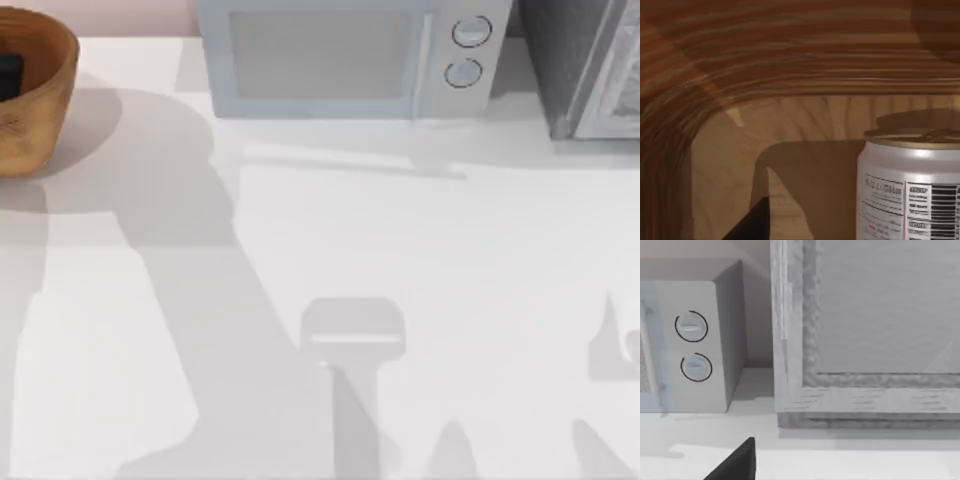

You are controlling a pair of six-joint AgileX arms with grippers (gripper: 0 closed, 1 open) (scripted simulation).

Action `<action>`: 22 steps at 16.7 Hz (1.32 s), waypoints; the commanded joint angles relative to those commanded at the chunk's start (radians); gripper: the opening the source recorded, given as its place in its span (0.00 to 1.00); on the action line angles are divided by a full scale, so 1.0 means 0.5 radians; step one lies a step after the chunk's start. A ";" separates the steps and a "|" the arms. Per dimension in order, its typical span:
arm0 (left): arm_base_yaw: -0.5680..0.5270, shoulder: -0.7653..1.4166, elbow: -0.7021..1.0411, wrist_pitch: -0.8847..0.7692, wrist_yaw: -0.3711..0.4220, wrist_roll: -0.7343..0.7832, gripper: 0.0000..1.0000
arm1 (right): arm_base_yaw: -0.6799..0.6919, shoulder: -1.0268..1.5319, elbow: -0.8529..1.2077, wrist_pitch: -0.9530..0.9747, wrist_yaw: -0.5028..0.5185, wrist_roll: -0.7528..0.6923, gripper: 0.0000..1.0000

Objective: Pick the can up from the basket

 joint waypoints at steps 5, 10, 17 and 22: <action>-0.010 0.058 -0.023 0.082 -0.002 -0.009 1.00 | 0.000 0.000 0.000 0.000 0.000 0.000 1.00; -0.010 0.058 -0.023 0.082 -0.002 -0.009 0.70 | 0.000 0.000 0.000 0.000 0.000 0.000 1.00; -0.010 0.058 -0.023 0.082 -0.002 -0.009 0.17 | 0.000 0.000 0.000 0.000 0.000 0.000 1.00; -0.010 0.058 -0.023 0.082 -0.002 -0.009 0.00 | 0.000 0.000 0.000 0.000 0.000 0.000 1.00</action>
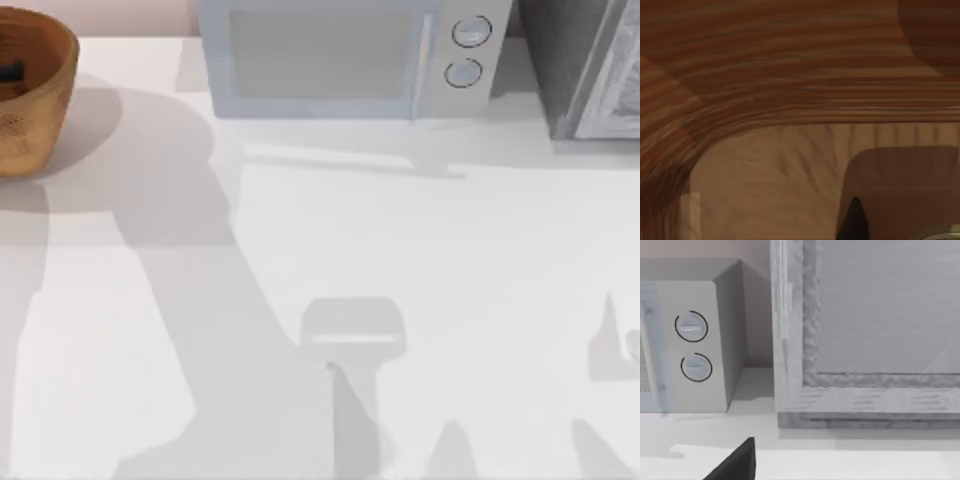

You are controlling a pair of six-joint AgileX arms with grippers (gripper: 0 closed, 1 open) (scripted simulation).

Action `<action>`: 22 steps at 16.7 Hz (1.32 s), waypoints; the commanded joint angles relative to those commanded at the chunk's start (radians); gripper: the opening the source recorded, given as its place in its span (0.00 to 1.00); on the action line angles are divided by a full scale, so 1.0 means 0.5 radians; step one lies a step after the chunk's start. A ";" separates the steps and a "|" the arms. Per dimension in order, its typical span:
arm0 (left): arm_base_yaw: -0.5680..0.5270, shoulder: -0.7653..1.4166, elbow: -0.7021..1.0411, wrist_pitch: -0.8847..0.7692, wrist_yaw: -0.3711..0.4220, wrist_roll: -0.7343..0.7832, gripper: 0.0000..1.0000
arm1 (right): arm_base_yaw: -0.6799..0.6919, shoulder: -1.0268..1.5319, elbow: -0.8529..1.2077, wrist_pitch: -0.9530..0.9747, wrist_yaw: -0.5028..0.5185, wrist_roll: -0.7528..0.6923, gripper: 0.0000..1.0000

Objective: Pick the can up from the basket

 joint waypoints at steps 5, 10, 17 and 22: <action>0.000 0.000 0.000 0.000 0.000 0.000 0.00 | 0.000 0.000 0.000 0.000 0.000 0.000 1.00; 0.013 -0.177 -0.092 0.056 -0.029 -0.038 0.00 | 0.000 0.000 0.000 0.000 0.000 0.000 1.00; -0.047 -1.190 -1.032 0.528 -0.178 -0.190 0.00 | 0.000 0.000 0.000 0.000 0.000 0.000 1.00; -0.158 -2.354 -2.036 1.002 -0.278 -0.277 0.00 | 0.000 0.000 0.000 0.000 0.000 0.000 1.00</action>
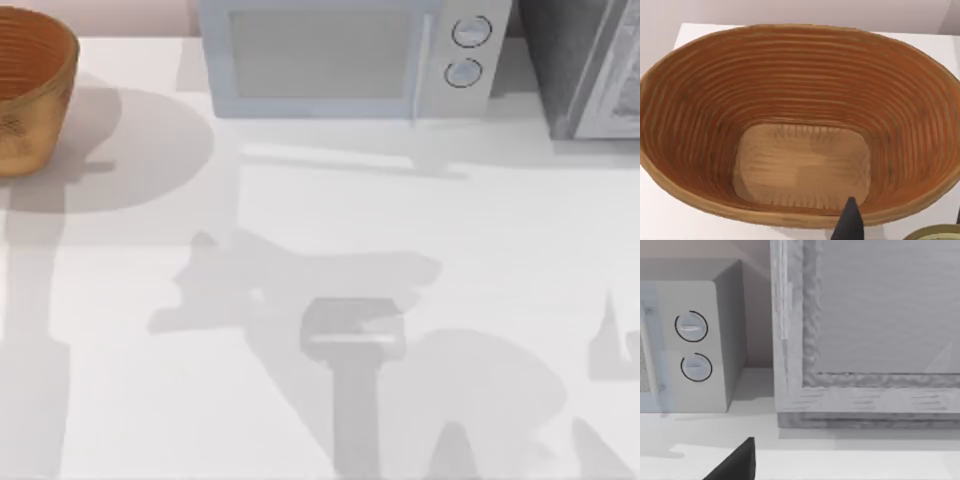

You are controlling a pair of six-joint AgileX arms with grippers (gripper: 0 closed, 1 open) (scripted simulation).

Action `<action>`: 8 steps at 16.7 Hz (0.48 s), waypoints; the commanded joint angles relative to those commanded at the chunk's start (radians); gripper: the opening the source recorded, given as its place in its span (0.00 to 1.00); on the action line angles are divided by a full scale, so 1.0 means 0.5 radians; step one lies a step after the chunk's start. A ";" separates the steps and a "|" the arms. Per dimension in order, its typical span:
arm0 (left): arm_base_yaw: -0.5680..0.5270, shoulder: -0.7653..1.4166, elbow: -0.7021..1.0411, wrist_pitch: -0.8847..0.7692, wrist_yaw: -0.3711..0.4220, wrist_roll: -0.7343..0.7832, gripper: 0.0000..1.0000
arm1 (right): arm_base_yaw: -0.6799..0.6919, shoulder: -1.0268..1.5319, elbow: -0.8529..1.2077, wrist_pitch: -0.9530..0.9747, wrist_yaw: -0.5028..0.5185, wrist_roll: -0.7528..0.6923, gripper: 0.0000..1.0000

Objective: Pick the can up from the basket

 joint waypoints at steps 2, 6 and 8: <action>-0.049 -0.497 -0.429 0.188 -0.032 -0.030 0.00 | 0.000 0.000 0.000 0.000 0.000 0.000 1.00; -0.142 -1.448 -1.258 0.532 -0.080 -0.083 0.00 | 0.000 0.000 0.000 0.000 0.000 0.000 1.00; -0.182 -1.868 -1.631 0.677 -0.095 -0.104 0.00 | 0.000 0.000 0.000 0.000 0.000 0.000 1.00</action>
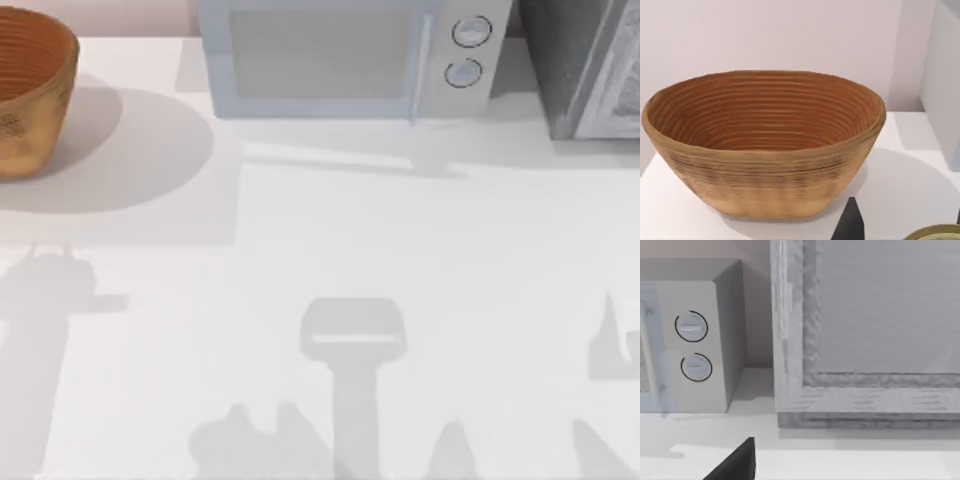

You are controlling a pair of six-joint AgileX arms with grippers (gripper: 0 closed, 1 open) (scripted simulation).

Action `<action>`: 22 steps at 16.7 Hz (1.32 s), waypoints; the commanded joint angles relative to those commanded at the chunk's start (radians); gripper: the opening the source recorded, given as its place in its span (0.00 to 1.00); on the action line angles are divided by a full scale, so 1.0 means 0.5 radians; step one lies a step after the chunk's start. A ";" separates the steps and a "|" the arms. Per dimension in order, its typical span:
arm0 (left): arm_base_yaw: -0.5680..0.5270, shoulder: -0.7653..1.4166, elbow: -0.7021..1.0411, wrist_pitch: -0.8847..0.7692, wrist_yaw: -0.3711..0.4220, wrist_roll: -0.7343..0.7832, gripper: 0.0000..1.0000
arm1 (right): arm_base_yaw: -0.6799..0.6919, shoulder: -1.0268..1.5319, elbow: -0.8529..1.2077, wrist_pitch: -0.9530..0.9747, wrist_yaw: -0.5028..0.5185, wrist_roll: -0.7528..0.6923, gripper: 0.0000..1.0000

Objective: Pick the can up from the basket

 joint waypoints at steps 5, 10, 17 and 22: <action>-0.071 -0.739 -0.696 0.251 -0.012 -0.033 0.00 | 0.000 0.000 0.000 0.000 0.000 0.000 1.00; -0.094 -0.955 -0.911 0.326 -0.010 -0.041 0.00 | 0.000 0.000 0.000 0.000 0.000 0.000 1.00; -0.091 -0.911 -0.891 0.353 0.009 -0.037 0.00 | 0.000 0.000 0.000 0.000 0.000 0.000 1.00; -0.111 -0.538 -0.693 0.637 0.221 -0.029 0.00 | 0.000 0.000 0.000 0.000 0.000 0.000 1.00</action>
